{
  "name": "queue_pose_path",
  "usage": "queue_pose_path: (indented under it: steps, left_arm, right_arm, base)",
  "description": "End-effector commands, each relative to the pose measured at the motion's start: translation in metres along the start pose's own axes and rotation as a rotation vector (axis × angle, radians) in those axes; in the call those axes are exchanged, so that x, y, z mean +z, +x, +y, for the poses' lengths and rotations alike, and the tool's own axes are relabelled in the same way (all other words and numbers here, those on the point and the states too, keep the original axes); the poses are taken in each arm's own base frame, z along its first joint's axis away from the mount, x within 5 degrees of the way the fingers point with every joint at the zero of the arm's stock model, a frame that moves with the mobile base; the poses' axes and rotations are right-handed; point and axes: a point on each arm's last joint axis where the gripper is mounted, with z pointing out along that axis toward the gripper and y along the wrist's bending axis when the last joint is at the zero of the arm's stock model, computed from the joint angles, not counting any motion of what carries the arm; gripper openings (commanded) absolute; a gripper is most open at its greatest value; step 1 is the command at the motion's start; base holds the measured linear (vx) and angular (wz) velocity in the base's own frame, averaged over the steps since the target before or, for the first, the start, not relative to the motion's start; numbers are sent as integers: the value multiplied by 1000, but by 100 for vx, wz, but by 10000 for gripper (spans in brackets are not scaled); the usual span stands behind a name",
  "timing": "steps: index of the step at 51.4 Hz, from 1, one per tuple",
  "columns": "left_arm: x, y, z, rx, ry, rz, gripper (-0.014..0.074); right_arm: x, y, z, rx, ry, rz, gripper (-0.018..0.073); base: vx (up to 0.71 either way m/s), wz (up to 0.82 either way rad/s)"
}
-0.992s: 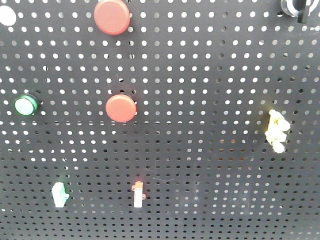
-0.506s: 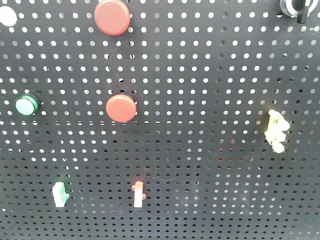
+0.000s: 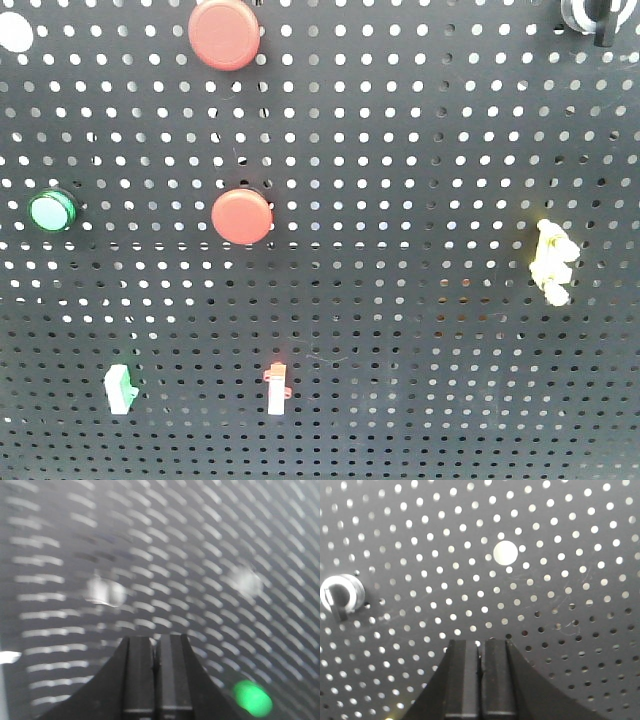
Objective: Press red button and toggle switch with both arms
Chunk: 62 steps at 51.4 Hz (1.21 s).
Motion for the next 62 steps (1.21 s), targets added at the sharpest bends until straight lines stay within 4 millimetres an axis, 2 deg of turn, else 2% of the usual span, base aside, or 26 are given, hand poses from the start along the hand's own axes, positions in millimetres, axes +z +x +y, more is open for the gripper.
queue_pose_path:
  steps: [1,10,16,24,35,50,54,55,62]
  left_arm:
    - [16,-22,-14,65,150,-23,1]
    - [46,-36,-58,152,560,-2,1]
    - [69,-46,-77,88,692,-16,1]
    - [86,-54,-89,77,728,-35,1]
    - [94,-69,-93,67,727,-85,1]
    - [107,-68,-90,28,641,-117,1]
    - [115,-65,-91,-5,625,-103,1]
    - [124,-61,-92,-8,598,-100,1]
    - [134,-53,-95,-14,589,-81,1]
  right_arm:
    - [0,-16,3,-25,-15,-102,-3]
    - [0,-16,3,-63,-13,-104,-3]
    - [0,-16,3,-65,-12,-104,-3]
    - [0,-16,3,-67,-12,-105,-3]
    - [2,-16,3,-75,-8,-101,-3]
    - [3,-15,3,-75,-8,-97,-3]
    - [3,-15,2,-75,-7,-96,-3]
    - [3,-15,2,-75,-7,-92,-3]
    - [3,-15,2,-75,-7,-92,-3]
  base:
    - [0,0]
    - [0,0]
    - [0,0]
    - [0,0]
    - [0,0]
    - [0,0]
    - [0,0]
    - [0,0]
    - [0,0]
